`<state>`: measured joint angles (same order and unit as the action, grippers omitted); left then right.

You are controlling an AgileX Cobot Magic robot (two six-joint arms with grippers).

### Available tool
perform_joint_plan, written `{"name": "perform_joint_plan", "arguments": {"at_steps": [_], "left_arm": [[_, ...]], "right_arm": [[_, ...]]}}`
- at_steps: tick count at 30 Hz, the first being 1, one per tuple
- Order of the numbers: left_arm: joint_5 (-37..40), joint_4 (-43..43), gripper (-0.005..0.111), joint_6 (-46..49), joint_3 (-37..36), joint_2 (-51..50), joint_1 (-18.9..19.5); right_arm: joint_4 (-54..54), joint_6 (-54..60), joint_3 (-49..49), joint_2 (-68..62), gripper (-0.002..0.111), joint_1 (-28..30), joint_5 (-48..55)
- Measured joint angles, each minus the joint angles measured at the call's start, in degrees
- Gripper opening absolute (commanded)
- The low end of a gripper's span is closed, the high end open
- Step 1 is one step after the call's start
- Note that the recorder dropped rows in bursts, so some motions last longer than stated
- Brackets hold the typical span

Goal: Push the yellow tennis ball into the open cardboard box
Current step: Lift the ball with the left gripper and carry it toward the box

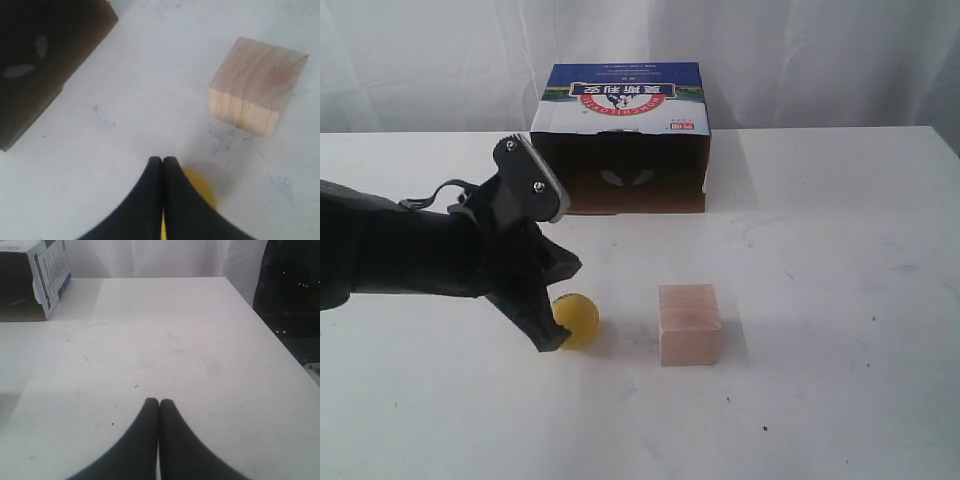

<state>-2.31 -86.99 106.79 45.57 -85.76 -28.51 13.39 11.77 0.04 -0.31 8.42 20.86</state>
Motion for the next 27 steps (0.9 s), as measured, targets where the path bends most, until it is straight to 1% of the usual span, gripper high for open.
{"name": "perform_joint_plan", "arguments": {"at_steps": [3,5,8,10,12,14,18,19,21,22,23,25,27], "left_arm": [[-0.5,-0.1,0.0,-0.4,-2.3,0.0,0.5],[1.4,-0.1,0.0,-0.6,-3.7,0.0,2.8],[3.9,-0.1,0.0,-0.7,-3.8,0.0,4.2],[4.7,-0.2,0.0,0.5,-3.8,-1.4,4.4],[5.0,-0.4,0.0,5.0,-3.5,-6.0,4.4],[4.2,-0.3,0.0,5.3,-2.0,-9.3,4.4],[3.0,-0.3,0.0,5.3,5.2,-17.0,4.4],[3.3,-0.3,0.0,5.3,8.5,-18.9,4.4],[3.2,-0.2,0.0,5.3,17.3,-25.6,4.4],[1.7,0.1,0.0,5.3,23.0,-29.3,4.5],[0.3,0.0,0.0,5.3,25.7,-31.4,4.6],[-2.5,-0.3,0.0,5.3,28.6,-33.5,4.9],[-4.3,-0.4,0.0,5.3,29.3,-32.7,5.0]], "right_arm": [[0.0,0.0,0.0,0.0,0.0,0.0,0.0],[0.0,0.0,0.0,0.0,0.0,0.0,0.0],[0.0,0.0,0.0,0.0,0.0,0.0,0.0],[0.0,0.0,0.0,0.0,0.0,0.0,0.0],[0.0,-0.1,0.0,0.0,0.0,0.0,0.0],[0.0,-0.1,0.0,0.0,0.0,0.0,0.0],[0.0,-1.0,0.0,0.0,0.0,0.0,0.0],[0.0,-1.5,0.0,0.0,0.0,0.0,0.0],[0.0,-2.2,0.0,0.0,0.0,0.0,0.0],[0.0,-2.4,0.0,0.0,0.0,0.0,0.0],[0.0,-2.4,0.0,0.0,0.0,0.0,0.0],[0.0,-2.6,0.0,0.0,0.0,0.0,0.0],[0.0,-2.6,0.0,0.0,0.0,0.0,0.0]]}}
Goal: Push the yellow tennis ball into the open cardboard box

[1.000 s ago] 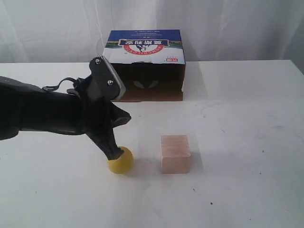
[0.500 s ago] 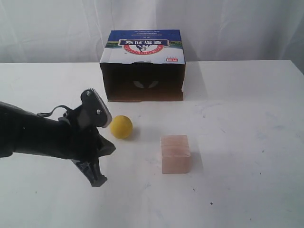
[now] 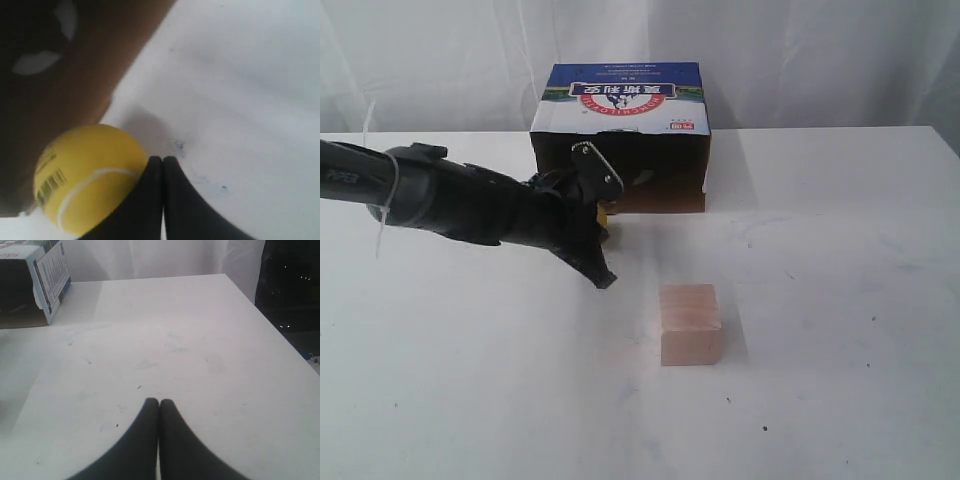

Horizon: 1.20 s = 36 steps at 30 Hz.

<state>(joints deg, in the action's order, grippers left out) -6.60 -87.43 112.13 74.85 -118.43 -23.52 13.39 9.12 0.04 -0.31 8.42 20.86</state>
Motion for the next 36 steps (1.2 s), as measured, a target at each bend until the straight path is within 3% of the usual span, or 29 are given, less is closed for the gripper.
{"name": "perform_joint_plan", "arguments": {"at_steps": [8,11,15,18,26,36], "left_arm": [[1.4,-0.1,0.0,0.0,-5.2,14.7,0.7],[2.1,-0.1,0.0,0.0,-9.5,17.9,3.5],[8.9,-0.2,0.0,0.0,-15.4,18.4,8.5],[11.9,-1.4,0.0,0.0,-17.5,17.4,10.1],[21.4,-10.4,0.0,0.0,-15.7,11.8,12.9],[27.5,-10.8,0.0,0.0,-7.3,4.9,12.9]], "right_arm": [[0.0,0.0,0.0,0.0,0.0,0.0,0.0],[0.0,0.0,0.0,0.0,0.0,0.0,0.0],[0.0,0.0,0.0,0.0,0.0,0.0,0.0],[0.0,0.0,0.0,0.0,0.0,0.0,0.0],[0.0,0.0,0.0,0.0,0.0,0.0,0.0],[0.0,-0.1,0.0,0.0,0.0,0.0,0.0]]}}
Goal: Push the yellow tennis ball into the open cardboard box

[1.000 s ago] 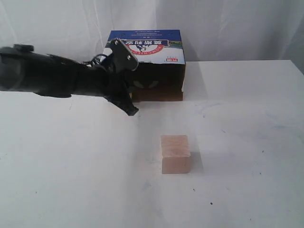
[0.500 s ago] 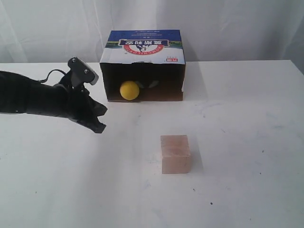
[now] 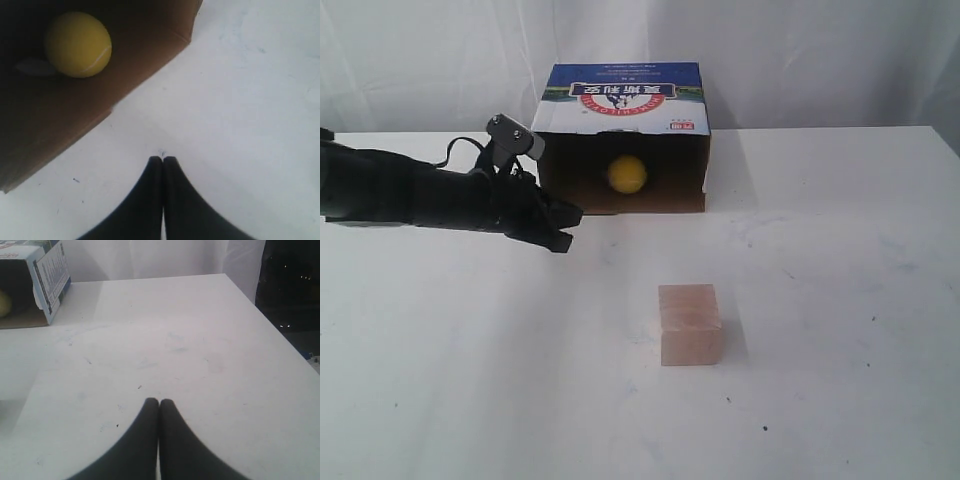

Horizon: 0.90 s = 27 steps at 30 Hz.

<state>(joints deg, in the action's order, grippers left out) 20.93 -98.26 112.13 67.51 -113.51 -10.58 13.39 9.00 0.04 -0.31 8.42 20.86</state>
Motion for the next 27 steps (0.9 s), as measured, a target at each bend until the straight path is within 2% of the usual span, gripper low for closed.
{"name": "perform_joint_plan", "arguments": {"at_steps": [7,13,18,22,27], "left_arm": [[-2.6,-0.4,0.0,0.0,-0.5,1.2,0.0],[-8.8,-0.5,0.0,0.0,-6.5,9.7,0.0],[-18.1,-0.5,0.0,-2.0,-14.5,22.6,1.3],[-26.6,-0.5,0.0,-11.1,-20.2,33.5,3.2],[-43.7,-0.5,0.0,-20.2,-23.5,44.5,5.9]], "right_arm": [[0.0,0.0,0.0,0.0,0.0,0.0,0.0],[0.0,0.0,0.0,0.0,0.0,0.0,0.0],[0.0,0.0,0.0,0.0,0.0,0.0,0.0],[0.0,0.0,0.0,0.0,0.0,0.0,0.0],[0.0,0.0,0.0,0.0,0.0,0.0,0.0]]}}
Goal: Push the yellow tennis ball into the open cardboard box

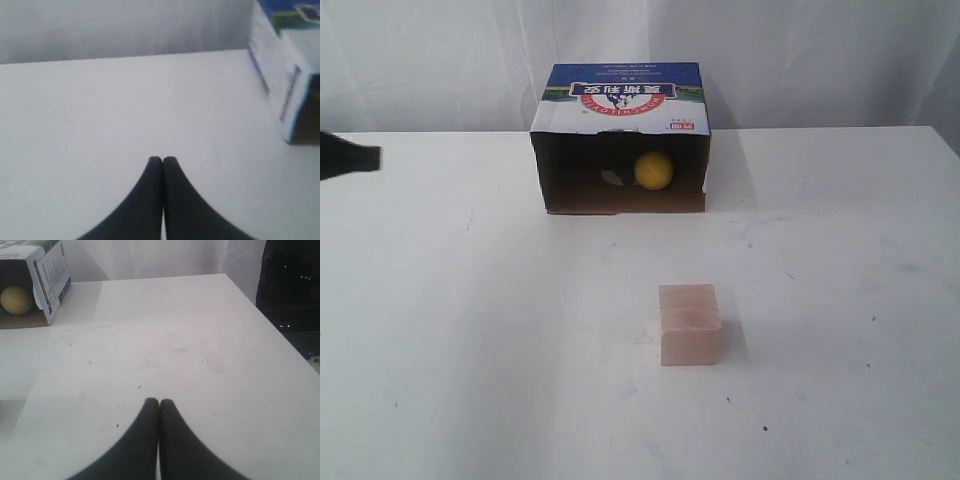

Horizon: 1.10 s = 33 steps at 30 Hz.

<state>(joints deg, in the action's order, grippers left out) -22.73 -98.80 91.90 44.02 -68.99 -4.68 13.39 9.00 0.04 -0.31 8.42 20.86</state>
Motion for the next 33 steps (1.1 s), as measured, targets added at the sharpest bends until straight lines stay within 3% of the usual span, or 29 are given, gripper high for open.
{"name": "perform_joint_plan", "arguments": {"at_steps": [4,11,16,27,29,30,33], "left_arm": [[-4.0,2.2,0.0,-1.2,-0.4,7.7,1.9],[-3.7,2.3,0.0,1.8,-0.4,21.9,2.1],[1.4,0.8,0.0,11.1,-0.4,31.8,2.1],[11.8,0.1,0.0,14.7,-4.2,43.9,2.1],[19.0,0.1,0.0,14.7,-5.6,45.1,2.1],[28.1,0.1,0.0,14.7,-6.2,45.8,2.1],[44.6,6.0,0.0,14.8,-6.4,46.4,2.1]], "right_arm": [[0.0,0.0,0.0,0.0,0.0,0.0,0.0],[0.0,0.0,0.0,0.0,0.0,0.0,0.0],[0.0,0.0,0.0,0.0,0.0,0.0,0.0],[0.0,0.0,0.0,0.0,0.0,0.0,0.0],[0.0,0.0,0.0,0.0,0.0,0.0,0.0],[0.0,0.0,0.0,0.0,0.0,0.0,0.0],[0.0,0.0,0.0,0.0,0.0,0.0,0.0]]}}
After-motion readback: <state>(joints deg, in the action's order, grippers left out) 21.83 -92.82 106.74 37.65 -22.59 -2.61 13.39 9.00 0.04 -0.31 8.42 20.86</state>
